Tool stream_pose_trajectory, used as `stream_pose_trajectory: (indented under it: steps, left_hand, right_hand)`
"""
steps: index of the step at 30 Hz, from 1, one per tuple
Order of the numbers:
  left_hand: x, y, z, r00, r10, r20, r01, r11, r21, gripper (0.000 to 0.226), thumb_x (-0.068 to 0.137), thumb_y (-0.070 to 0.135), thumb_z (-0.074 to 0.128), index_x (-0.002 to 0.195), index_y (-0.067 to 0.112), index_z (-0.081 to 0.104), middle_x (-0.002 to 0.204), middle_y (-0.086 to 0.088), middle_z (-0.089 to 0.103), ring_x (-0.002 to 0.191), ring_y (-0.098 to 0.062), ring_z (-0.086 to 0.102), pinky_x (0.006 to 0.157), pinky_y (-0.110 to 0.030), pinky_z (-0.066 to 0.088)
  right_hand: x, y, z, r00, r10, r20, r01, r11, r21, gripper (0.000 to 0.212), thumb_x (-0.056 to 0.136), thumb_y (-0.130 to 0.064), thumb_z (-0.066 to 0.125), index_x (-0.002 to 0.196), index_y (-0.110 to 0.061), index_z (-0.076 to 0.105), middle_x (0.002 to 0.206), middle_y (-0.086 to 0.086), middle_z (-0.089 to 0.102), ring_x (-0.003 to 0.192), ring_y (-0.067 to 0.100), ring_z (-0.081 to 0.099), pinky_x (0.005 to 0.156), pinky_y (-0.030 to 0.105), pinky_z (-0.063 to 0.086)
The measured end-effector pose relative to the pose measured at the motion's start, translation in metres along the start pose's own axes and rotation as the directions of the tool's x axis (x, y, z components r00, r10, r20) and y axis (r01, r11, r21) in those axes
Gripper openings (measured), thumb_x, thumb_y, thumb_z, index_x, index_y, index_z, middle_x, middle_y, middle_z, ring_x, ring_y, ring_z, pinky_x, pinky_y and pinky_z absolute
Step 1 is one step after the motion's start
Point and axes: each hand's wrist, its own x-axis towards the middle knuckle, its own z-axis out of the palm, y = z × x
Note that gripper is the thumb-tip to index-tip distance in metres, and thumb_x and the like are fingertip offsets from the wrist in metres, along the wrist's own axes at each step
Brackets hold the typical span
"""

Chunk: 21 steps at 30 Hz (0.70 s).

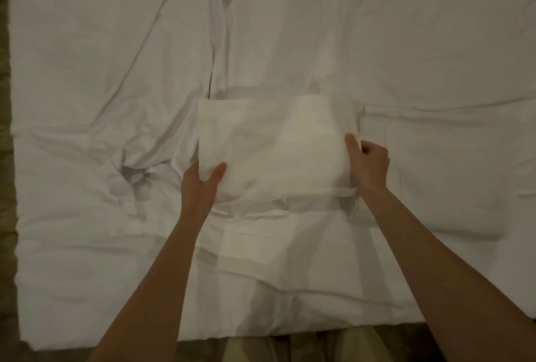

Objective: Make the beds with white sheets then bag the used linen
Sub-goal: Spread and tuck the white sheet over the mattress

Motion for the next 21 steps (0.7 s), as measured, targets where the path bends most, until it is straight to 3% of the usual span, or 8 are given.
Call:
stream_pose_trajectory:
  steps: [4,8,10,12,13,17,19,21]
  left_hand:
    - [0.003,-0.004,0.004,0.994,-0.103,-0.04,0.109,0.978,0.179,0.06,0.085,0.043,0.069,0.129,0.005,0.053,0.122,-0.01,0.061,0.115,-0.03,0.056,0.087,-0.027,0.038]
    - [0.011,0.013,0.007,0.989,-0.148,-0.023,0.15,0.986,0.079,0.067,0.086,0.052,0.063,0.139,0.015,0.047,0.126,0.005,0.055,0.118,-0.015,0.05,0.094,-0.023,0.034]
    - [0.014,0.017,0.01,0.99,-0.136,0.021,0.135,0.989,0.057,0.069,0.087,0.054,0.061,0.145,0.022,0.041,0.137,0.004,0.052,0.127,-0.018,0.047,0.107,-0.027,0.033]
    - [0.016,0.021,0.01,0.991,-0.136,0.014,0.133,0.981,0.141,0.07,0.088,0.053,0.06,0.146,0.019,0.04,0.141,-0.009,0.051,0.131,-0.03,0.046,0.109,-0.034,0.032]
    - [0.015,0.024,0.008,0.991,-0.131,-0.012,0.13,0.969,0.211,0.069,0.09,0.052,0.058,0.145,0.014,0.041,0.14,-0.014,0.052,0.131,-0.033,0.046,0.108,-0.035,0.032]
    - [0.008,0.032,-0.003,0.995,0.034,-0.094,0.002,0.931,0.364,0.062,0.097,0.045,0.05,0.132,-0.007,0.05,0.134,-0.029,0.053,0.127,-0.039,0.048,0.107,-0.04,0.035]
    - [-0.004,0.039,-0.003,0.986,0.127,-0.105,-0.082,0.931,0.357,0.056,0.1,0.039,0.047,0.134,-0.006,0.05,0.134,-0.028,0.053,0.127,-0.039,0.048,0.107,-0.04,0.035]
    - [-0.021,0.053,0.01,0.978,0.165,-0.13,-0.117,0.941,0.317,0.055,0.101,0.038,0.045,0.135,-0.006,0.049,0.135,-0.026,0.053,0.127,-0.038,0.048,0.106,-0.04,0.035]
  right_hand:
    - [-0.002,0.008,-0.003,0.996,0.065,0.057,-0.062,0.997,-0.048,0.032,0.091,-0.041,0.059,0.09,-0.01,0.06,0.082,0.002,0.059,0.076,0.018,0.053,0.064,0.027,0.038]
    - [0.006,-0.007,0.002,0.985,0.099,0.141,-0.091,0.994,-0.062,0.059,0.088,-0.057,0.057,0.122,-0.009,0.056,0.113,0.005,0.061,0.101,0.021,0.058,0.084,0.028,0.043]
    - [0.01,-0.014,0.006,0.963,0.186,0.193,-0.167,0.98,-0.112,0.072,0.087,-0.064,0.051,0.124,-0.002,0.057,0.12,0.013,0.061,0.111,0.03,0.058,0.092,0.033,0.043]
    - [0.013,-0.018,0.007,0.951,0.212,0.225,-0.19,0.975,-0.118,0.07,0.087,-0.065,0.05,0.11,0.0,0.063,0.113,0.017,0.063,0.108,0.032,0.059,0.092,0.035,0.045]
    - [0.014,-0.019,0.006,0.955,0.187,0.231,-0.172,0.981,-0.085,0.066,0.088,-0.063,0.051,0.107,-0.001,0.064,0.112,0.017,0.064,0.107,0.032,0.059,0.092,0.035,0.046]
    - [0.003,-0.022,-0.002,0.957,-0.05,0.285,0.063,0.997,-0.036,0.048,0.1,-0.038,0.047,0.138,-0.009,0.047,0.133,0.014,0.057,0.124,0.03,0.051,0.103,0.034,0.04]
    - [-0.004,-0.025,-0.013,0.944,-0.205,0.259,0.224,0.973,-0.048,0.04,0.102,-0.031,0.044,0.136,-0.011,0.046,0.119,0.013,0.063,0.115,0.032,0.056,0.091,0.032,0.041]
    - [-0.005,-0.025,-0.036,0.937,-0.319,0.142,0.324,0.946,-0.015,0.033,0.102,-0.028,0.044,0.131,-0.013,0.048,0.102,0.005,0.063,0.1,0.029,0.06,0.077,0.028,0.039]
